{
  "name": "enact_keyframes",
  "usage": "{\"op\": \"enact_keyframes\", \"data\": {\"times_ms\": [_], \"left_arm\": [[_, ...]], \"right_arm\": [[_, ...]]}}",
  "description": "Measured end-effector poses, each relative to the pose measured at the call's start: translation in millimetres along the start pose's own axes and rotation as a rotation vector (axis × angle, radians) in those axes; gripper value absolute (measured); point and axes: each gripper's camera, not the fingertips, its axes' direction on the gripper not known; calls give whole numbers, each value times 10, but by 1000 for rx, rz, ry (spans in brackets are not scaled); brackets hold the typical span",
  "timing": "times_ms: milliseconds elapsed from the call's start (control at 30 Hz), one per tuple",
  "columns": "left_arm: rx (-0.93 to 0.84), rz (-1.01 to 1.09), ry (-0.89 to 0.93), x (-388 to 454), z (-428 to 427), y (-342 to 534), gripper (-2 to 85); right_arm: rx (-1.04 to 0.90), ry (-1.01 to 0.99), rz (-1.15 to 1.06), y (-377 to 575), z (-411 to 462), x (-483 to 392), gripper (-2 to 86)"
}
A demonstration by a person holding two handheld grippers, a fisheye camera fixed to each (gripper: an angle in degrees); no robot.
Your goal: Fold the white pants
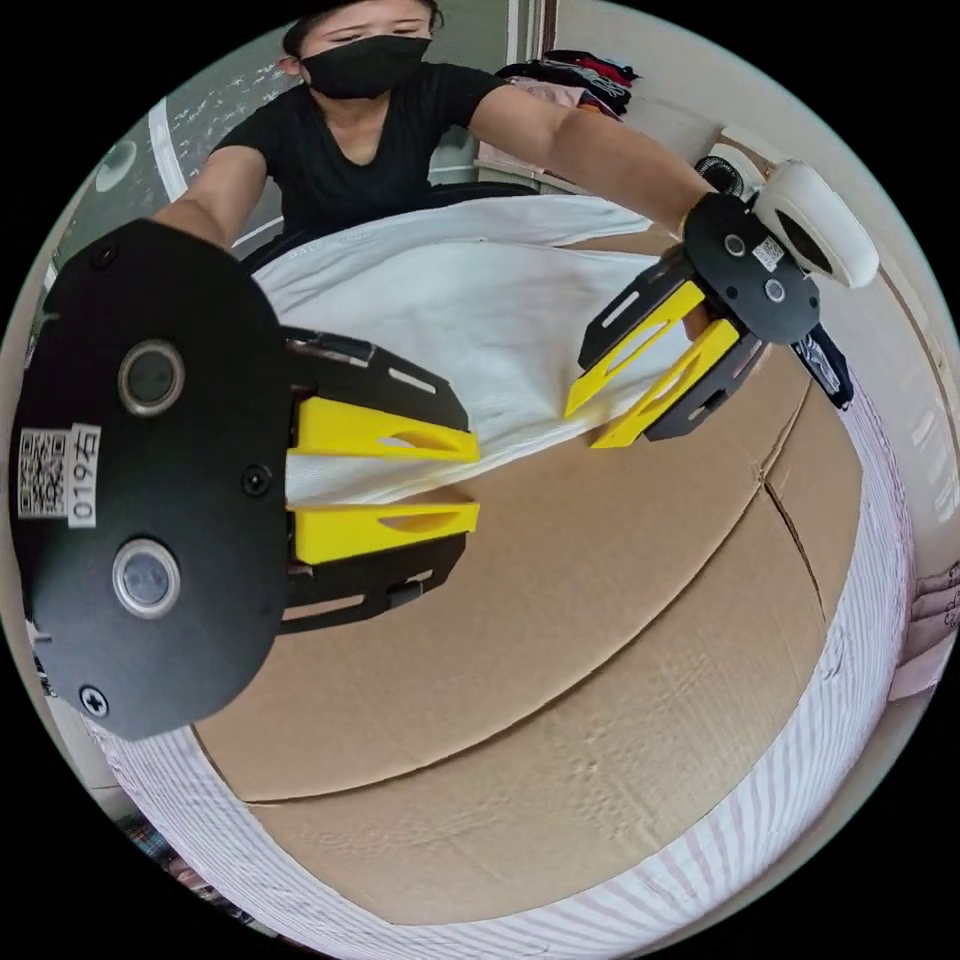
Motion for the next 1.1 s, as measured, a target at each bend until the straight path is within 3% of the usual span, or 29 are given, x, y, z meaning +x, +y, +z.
{"op": "enact_keyframes", "data": {"times_ms": [100, 333, 567, 867, 1100], "left_arm": [[-15, 32, -1, -41, 2, -126, 33], [-28, 45, 73, -299, 22, -349, 10], [-10, 78, 52, -368, 23, -423, 9], [4, 54, -101, -325, -184, -517, 6], [-38, 30, -207, -221, -3, -538, 6]], "right_arm": [[-35, -72, -67, -132, -47, -129, 27], [-30, -253, -110, -329, -183, -156, 70], [2, -113, -138, -438, -275, -524, 0], [46, 140, -90, -578, -492, -1153, -5], [19, 190, -50, -722, -396, -1507, -1]]}}
